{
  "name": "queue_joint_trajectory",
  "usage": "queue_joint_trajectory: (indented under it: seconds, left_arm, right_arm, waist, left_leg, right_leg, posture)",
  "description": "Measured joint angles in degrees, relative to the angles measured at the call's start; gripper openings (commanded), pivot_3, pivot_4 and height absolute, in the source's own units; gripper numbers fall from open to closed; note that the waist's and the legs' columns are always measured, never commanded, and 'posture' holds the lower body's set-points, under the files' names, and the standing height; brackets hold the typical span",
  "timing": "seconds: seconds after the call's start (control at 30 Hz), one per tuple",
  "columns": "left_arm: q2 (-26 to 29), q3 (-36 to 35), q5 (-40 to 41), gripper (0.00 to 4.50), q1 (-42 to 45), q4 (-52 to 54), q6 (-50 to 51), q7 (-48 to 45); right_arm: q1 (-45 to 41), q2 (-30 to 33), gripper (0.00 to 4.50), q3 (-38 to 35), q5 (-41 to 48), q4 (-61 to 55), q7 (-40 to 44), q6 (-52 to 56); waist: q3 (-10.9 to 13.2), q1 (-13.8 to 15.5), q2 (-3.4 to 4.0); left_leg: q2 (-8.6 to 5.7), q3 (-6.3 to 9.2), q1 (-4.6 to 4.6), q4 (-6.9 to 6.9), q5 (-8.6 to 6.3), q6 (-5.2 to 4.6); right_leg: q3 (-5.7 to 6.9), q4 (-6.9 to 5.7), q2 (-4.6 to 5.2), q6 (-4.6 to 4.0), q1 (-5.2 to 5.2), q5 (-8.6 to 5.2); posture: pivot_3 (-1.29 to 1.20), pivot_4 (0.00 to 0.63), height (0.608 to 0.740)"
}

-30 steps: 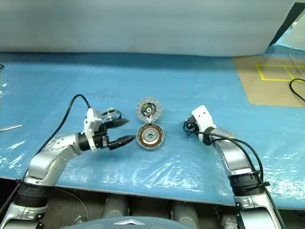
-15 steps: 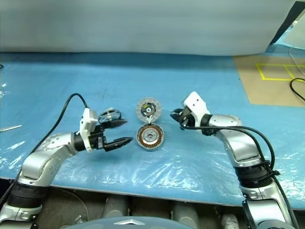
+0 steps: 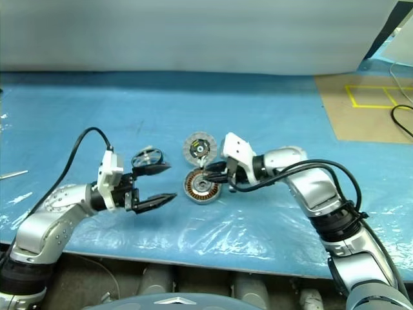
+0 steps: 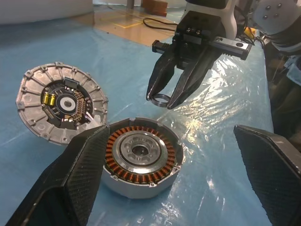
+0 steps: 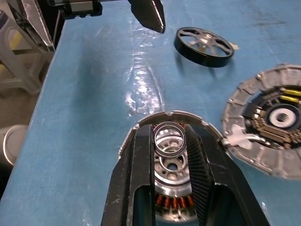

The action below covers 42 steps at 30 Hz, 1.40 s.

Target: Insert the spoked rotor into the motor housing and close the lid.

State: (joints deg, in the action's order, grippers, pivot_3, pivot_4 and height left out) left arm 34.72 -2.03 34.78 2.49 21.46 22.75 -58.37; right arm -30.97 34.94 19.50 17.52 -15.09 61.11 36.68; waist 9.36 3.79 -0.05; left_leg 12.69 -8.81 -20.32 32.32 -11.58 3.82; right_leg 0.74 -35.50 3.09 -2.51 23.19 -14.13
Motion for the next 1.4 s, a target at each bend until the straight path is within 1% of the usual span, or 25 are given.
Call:
queue_joint_trajectory:
  seconds: [0.13,0.2,0.33,0.6,0.83,1.13,1.4]
  left_arm:
    - [0.2,0.4,-2.8,4.50,-2.8,0.4,-3.1,0.0]
    - [-0.2,1.0,-5.3,4.50,-3.7,0.3,-6.5,0.0]
    - [-2.4,1.5,-6.9,4.50,-4.9,0.2,-9.7,1.3]
    - [-2.2,2.5,-7.4,4.50,-7.4,0.1,-10.5,1.2]
    - [-1.5,3.3,-9.3,4.50,-7.1,-1.3,-12.8,0.0]
    - [-1.5,4.0,-9.6,4.50,-7.2,-1.3,-13.0,0.2]
    - [-1.5,4.3,-9.7,4.50,-7.0,-1.3,-12.8,0.9]
  right_arm:
    - [-0.7,-1.9,0.57,2.1,-1.9,3.1,0.2,-2.6]
    - [-1.3,-2.8,0.57,2.7,-3.5,5.8,-0.1,-4.3]
    - [-1.5,-3.9,0.57,3.0,-4.9,8.4,-0.3,-5.9]
    - [-0.9,-3.4,0.57,3.3,-6.3,8.9,0.9,-6.8]
    - [-0.9,-6.7,0.57,4.2,-8.6,14.0,-0.1,-9.1]
    - [0.0,-6.3,0.57,4.2,-10.5,15.8,0.1,-11.7]
    - [0.0,-6.6,0.57,4.2,-10.7,15.9,0.1,-11.7]
  waist:
    - [0.0,0.0,0.00]
    - [0.0,0.1,0.00]
    - [0.0,0.1,0.00]
    - [0.0,0.1,0.00]
    - [0.0,0.0,0.00]
    - [0.0,0.0,0.00]
    - [0.0,0.0,0.00]
  left_leg:
    - [0.00,-0.01,-0.01,0.03,0.00,0.00]
    - [0.01,-0.01,-0.02,0.05,0.00,0.00]
    - [0.01,-0.01,-0.03,0.09,0.00,0.00]
    - [0.03,-0.01,0.00,0.08,0.00,0.00]
    - [0.03,-0.04,0.02,0.16,0.00,0.00]
    - [0.03,-0.04,0.04,0.14,0.00,0.00]
    - [0.04,-0.05,0.05,0.16,0.00,-0.01]
  right_leg:
    - [0.00,0.01,0.01,0.00,0.00,0.00]
    - [0.00,0.00,0.01,0.00,0.00,0.00]
    - [-0.01,-0.01,0.01,-0.01,0.00,0.00]
    - [0.00,-0.05,-0.01,0.00,0.00,0.00]
    - [-0.02,-0.12,0.00,-0.01,0.00,0.00]
    - [-0.02,-0.14,0.00,-0.01,0.00,0.00]
    - [-0.02,-0.15,0.00,-0.02,0.00,0.00]
  posture:
    - [0.00,0.150,0.740]
    - [0.00,0.150,0.740]
    - [0.00,0.150,0.740]
    - [0.00,0.150,0.740]
    - [0.00,0.150,0.740]
    - [0.00,0.150,0.740]
    - [0.00,0.150,0.740]
